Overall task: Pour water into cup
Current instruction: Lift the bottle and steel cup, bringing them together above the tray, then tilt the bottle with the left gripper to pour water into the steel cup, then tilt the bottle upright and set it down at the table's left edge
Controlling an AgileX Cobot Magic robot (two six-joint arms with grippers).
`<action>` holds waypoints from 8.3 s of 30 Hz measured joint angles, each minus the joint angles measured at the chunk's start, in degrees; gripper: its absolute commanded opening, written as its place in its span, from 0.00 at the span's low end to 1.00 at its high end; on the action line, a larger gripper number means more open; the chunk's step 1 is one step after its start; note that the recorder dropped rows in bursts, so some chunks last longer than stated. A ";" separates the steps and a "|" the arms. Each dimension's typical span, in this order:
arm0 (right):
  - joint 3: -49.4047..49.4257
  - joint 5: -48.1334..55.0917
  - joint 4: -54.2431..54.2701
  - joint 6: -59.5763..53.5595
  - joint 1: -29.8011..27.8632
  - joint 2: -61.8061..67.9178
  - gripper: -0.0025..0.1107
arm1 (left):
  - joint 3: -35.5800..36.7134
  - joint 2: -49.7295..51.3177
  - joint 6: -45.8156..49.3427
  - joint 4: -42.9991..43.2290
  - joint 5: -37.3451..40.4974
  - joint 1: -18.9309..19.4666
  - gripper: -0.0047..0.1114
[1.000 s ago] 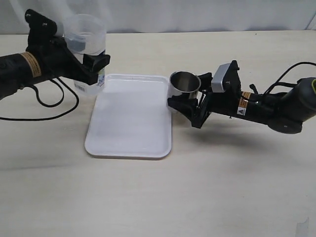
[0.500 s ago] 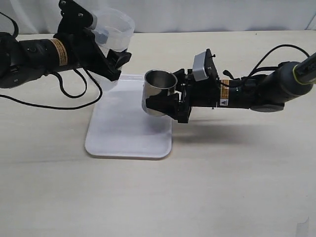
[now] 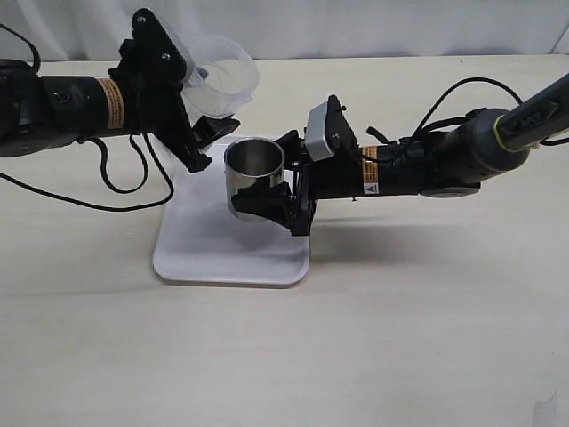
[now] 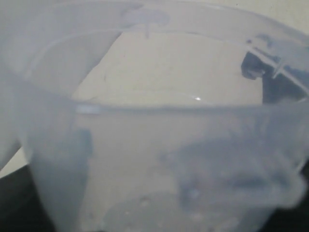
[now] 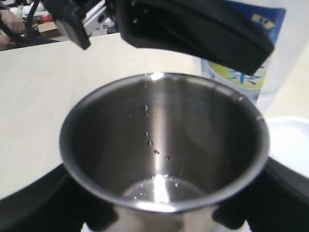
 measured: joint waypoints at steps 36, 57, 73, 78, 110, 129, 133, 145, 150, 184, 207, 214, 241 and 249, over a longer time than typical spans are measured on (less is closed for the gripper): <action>0.00 1.62 4.75 -6.86 0.00 0.00 0.06 | 0.00 0.00 28.66 0.00 -0.55 0.00 0.04; 0.00 2.46 4.36 -6.99 1.15 0.00 0.06 | 0.00 0.00 39.11 0.00 -1.00 0.00 0.04; 0.00 1.21 2.07 -6.99 1.15 0.00 0.06 | 0.00 0.00 46.73 -0.37 -1.00 0.00 0.04; 0.00 1.11 1.71 -6.99 1.15 0.00 0.06 | 0.00 0.00 48.52 -0.37 -1.00 0.00 0.04; 0.00 -0.53 -1.00 -6.99 1.15 0.00 0.06 | 0.00 0.00 59.98 -0.58 -1.34 0.00 0.04; 0.00 -0.53 -1.23 -6.99 1.15 0.00 0.06 | 0.00 0.00 71.36 -0.58 -5.60 0.00 0.04; 0.00 -0.41 -1.33 -6.99 1.15 0.00 0.06 | 0.00 0.00 73.89 -0.58 -5.95 0.00 0.04; 0.00 -0.19 -1.33 -6.99 1.15 0.00 0.06 | -0.18 -0.27 83.08 -0.58 -8.13 0.00 0.04; 0.00 0.05 -1.33 -6.99 1.15 0.00 0.06 | -0.41 -0.27 86.17 -0.58 -8.81 0.00 0.04; 0.00 1.09 -1.09 -6.99 1.15 0.00 0.06 | -0.41 -0.27 87.16 0.08 -11.01 0.00 0.04; 0.00 4.88 2.60 -6.99 1.15 0.00 0.06 | -0.41 -0.27 22.17 -30.54 1.48 0.10 0.04; 0.00 4.88 2.73 -6.99 1.15 0.00 0.06 | -0.41 -0.27 9.78 -39.93 -0.53 4.26 0.04; 0.00 4.98 4.07 -6.99 1.15 0.00 0.06 | -0.41 17.60 4.45 -41.15 -20.50 19.17 0.04; 0.00 4.98 4.07 -6.99 1.15 0.00 0.06 | -0.41 17.76 10.52 -41.15 -20.94 19.17 0.40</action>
